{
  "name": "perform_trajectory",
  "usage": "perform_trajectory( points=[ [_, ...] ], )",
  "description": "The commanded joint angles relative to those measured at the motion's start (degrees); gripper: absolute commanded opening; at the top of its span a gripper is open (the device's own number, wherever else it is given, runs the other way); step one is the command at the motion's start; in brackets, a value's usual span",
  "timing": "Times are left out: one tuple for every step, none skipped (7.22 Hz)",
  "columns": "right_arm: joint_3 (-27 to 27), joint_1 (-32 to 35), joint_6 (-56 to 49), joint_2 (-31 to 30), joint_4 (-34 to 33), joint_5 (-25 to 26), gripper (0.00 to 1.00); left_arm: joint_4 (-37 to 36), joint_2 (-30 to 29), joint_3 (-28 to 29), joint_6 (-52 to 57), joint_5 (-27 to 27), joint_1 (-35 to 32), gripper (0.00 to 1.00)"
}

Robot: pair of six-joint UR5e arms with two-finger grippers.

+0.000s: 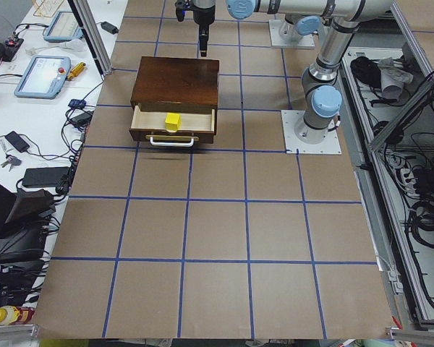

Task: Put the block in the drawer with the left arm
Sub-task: 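Open the left gripper to drop the cube in the drawer, raise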

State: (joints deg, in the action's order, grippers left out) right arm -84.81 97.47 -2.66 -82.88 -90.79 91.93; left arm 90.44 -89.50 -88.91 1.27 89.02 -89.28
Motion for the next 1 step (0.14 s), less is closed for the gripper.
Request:
perform_trajectory(
  points=[
    [0.0,0.0,-0.06,0.0,0.0,0.0,1.0,0.0,0.02,-0.04,0.14,-0.07,-0.01,1.0]
  ],
)
